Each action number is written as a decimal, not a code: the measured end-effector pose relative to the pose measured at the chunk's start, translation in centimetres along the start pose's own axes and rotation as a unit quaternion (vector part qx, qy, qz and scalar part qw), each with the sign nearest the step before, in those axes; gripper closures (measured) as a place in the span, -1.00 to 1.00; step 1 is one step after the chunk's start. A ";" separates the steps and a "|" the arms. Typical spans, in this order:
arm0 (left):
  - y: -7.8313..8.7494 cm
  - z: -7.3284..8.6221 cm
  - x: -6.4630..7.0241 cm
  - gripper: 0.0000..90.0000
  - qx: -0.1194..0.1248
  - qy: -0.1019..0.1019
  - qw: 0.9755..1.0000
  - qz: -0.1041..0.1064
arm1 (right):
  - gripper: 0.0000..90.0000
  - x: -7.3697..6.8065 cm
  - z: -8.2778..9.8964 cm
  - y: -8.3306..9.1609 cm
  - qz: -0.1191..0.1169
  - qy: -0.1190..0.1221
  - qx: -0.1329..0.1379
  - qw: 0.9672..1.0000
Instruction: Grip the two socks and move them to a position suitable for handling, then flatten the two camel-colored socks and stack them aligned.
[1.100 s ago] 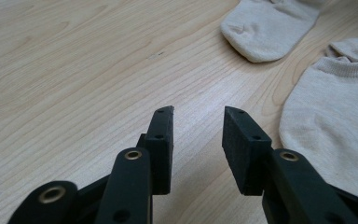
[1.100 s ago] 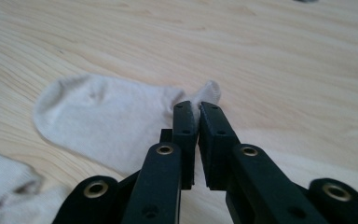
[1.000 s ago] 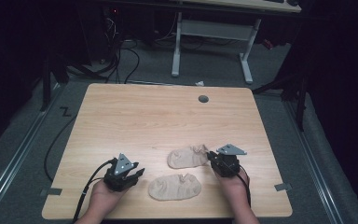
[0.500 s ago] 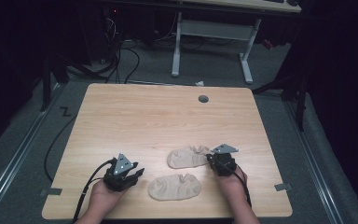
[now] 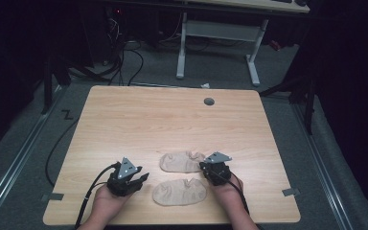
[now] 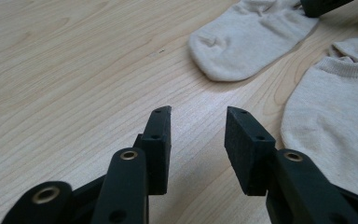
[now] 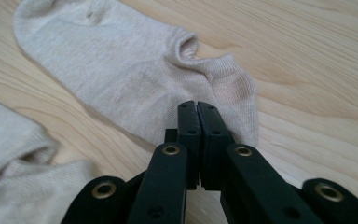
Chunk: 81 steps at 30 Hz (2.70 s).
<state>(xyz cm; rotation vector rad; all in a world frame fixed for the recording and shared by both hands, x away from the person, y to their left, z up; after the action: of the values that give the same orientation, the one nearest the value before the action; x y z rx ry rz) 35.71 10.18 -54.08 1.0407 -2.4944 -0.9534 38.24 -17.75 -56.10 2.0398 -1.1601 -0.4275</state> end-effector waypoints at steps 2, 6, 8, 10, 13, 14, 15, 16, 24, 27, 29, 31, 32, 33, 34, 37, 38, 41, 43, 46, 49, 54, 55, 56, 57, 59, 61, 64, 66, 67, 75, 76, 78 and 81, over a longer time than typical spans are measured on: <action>-0.1 0.0 0.0 0.35 0.000 0.000 1.000 0.000 | 0.97 -0.5 -0.3 -0.3 -0.003 0.008 0.002 1.000; -0.2 -0.1 -0.2 0.33 0.002 0.003 1.000 0.000 | 0.97 -1.4 -0.9 -0.9 -0.012 0.022 0.007 1.000; -0.4 -0.1 -0.3 0.32 0.000 0.004 1.000 -0.001 | 0.97 -1.6 -1.1 -1.0 -0.015 0.023 0.008 1.000; -0.8 -0.1 -0.7 0.29 0.000 0.012 1.000 -0.001 | 0.89 -1.6 -1.3 -1.1 -0.019 0.016 0.008 1.000; -1.5 -0.3 -1.2 0.23 0.000 0.028 1.000 -0.002 | 0.80 -1.1 -1.7 0.0 -0.016 0.002 0.036 0.999; -1.8 -0.5 -1.4 0.21 0.000 0.033 0.999 -0.002 | 0.76 -0.7 -1.8 0.5 -0.014 -0.008 0.044 0.999; -2.1 -0.6 -1.5 0.19 0.001 0.036 0.999 -0.003 | 0.74 -0.3 -1.8 0.8 -0.010 -0.016 0.051 0.999; -2.4 -0.8 -1.5 0.17 0.003 0.037 0.999 -0.005 | 0.71 0.0 -1.8 1.1 -0.006 -0.022 0.056 0.998; -4.3 -2.8 -1.6 0.12 0.009 0.035 0.999 -0.013 | 0.51 1.2 -1.5 0.3 -0.001 -0.042 0.047 0.998; -5.0 -3.3 -1.5 0.17 0.003 0.037 0.999 -0.015 | 0.57 1.0 -1.5 -0.3 -0.007 -0.046 0.040 0.998; -5.4 -3.6 -1.6 0.23 -0.005 0.044 0.999 -0.011 | 0.58 1.0 -1.3 -0.8 -0.009 -0.048 0.028 0.998; -6.0 -3.6 -1.5 0.28 -0.013 0.050 0.999 -0.008 | 0.52 1.0 -1.1 -1.2 -0.012 -0.058 0.015 0.998; -6.3 -3.6 -1.5 0.31 -0.021 0.050 0.999 -0.007 | 0.52 1.1 -1.0 -1.4 -0.013 -0.058 0.012 0.998; -6.5 -3.5 -1.5 0.33 -0.028 0.049 0.998 -0.008 | 0.52 1.1 -1.0 -1.4 -0.014 -0.058 0.013 0.998; -6.8 -3.3 -1.4 0.36 -0.035 0.048 0.998 -0.009 | 0.55 1.1 -1.0 -1.4 -0.014 -0.058 0.013 0.998; -6.9 -3.2 -1.4 0.56 -0.034 0.051 0.998 -0.001 | 0.80 0.9 -1.0 -1.4 -0.023 -0.055 0.015 0.998; -6.9 -3.2 -1.2 0.73 -0.031 0.049 0.998 -0.001 | 0.88 0.7 -1.0 -1.4 -0.027 -0.052 0.016 0.998; -6.5 -3.4 -0.9 0.92 -0.021 0.039 0.999 -0.014 | 0.90 0.4 -1.2 -1.2 -0.018 -0.031 0.019 0.999; -6.0 -3.7 -0.8 0.92 -0.006 0.040 0.999 -0.013 | 0.90 0.2 -1.3 -0.7 -0.012 -0.027 0.029 0.999; -5.0 -4.3 -0.4 0.93 0.016 0.038 0.999 -0.011 | 0.90 0.3 -1.7 0.2 -0.007 -0.027 0.047 0.999; -4.5 -4.6 0.1 0.93 0.027 0.028 0.999 -0.012 | 0.90 0.5 -1.8 1.1 -0.002 -0.025 0.062 0.998; -4.0 -4.8 0.7 0.93 0.036 0.019 0.999 -0.008 | 0.90 0.5 -2.0 2.4 0.006 -0.020 0.080 0.997; -4.0 -4.8 0.8 0.93 0.037 0.018 0.999 -0.007 | 0.90 0.5 -2.0 2.6 0.006 -0.021 0.083 0.996; -3.9 -4.9 0.8 0.93 0.040 0.017 0.999 -0.006 | 0.90 0.6 -2.0 2.7 0.006 -0.020 0.086 0.996; -3.8 -4.8 0.8 0.93 0.039 0.016 0.999 -0.005 | 0.90 0.6 -2.0 2.8 0.005 -0.024 0.088 0.996; -3.7 -4.7 0.8 0.93 0.040 0.018 0.999 -0.001 | 0.90 0.7 -2.1 3.0 0.005 -0.024 0.091 0.996; -3.5 -4.6 0.7 0.93 0.041 0.016 0.999 -0.001 | 0.90 0.7 -2.2 3.2 0.005 -0.023 0.092 0.996; -2.9 -4.6 0.7 0.93 0.049 0.019 0.999 0.000 | 0.90 0.5 -2.3 3.3 0.006 -0.018 0.095 0.995; -2.6 -4.6 0.7 0.93 0.051 0.021 0.998 0.001 | 0.90 0.3 -2.3 3.4 0.008 -0.014 0.097 0.995; -2.5 -4.6 0.7 0.93 0.051 0.020 0.998 0.001 | 0.90 0.1 -2.3 3.5 0.007 -0.012 0.096 0.995; -1.9 -4.7 1.0 0.93 0.054 0.012 0.998 0.001 | 0.90 -0.1 -2.2 4.0 0.009 0.000 0.102 0.995; -2.0 -4.7 1.0 0.93 0.055 0.012 0.998 0.000 | 0.90 -0.1 -2.2 4.1 0.010 0.001 0.102 0.995; -2.0 -4.7 1.1 0.93 0.055 0.014 0.998 0.002 | 0.90 -0.1 -2.2 4.2 0.011 0.003 0.101 0.995; -1.9 -4.6 1.4 0.93 0.053 0.013 0.999 0.004 | 0.90 0.0 -2.1 4.4 0.012 0.001 0.105 0.994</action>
<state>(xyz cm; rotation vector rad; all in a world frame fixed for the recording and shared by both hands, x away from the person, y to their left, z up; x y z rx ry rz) 37.95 6.05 -51.92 1.0659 -2.5500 -0.8081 36.88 -18.26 -51.44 2.2009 -1.2726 -0.3011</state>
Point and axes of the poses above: each handheld gripper's, and its own axes: y roughly backward along the jaws, z roughly out of its underside, x roughly to its right, the point moved 5 cm from there along -y, roughly forward along the jaws, and after that the axes turned 3 degrees about -x, right-handed, at the moved point
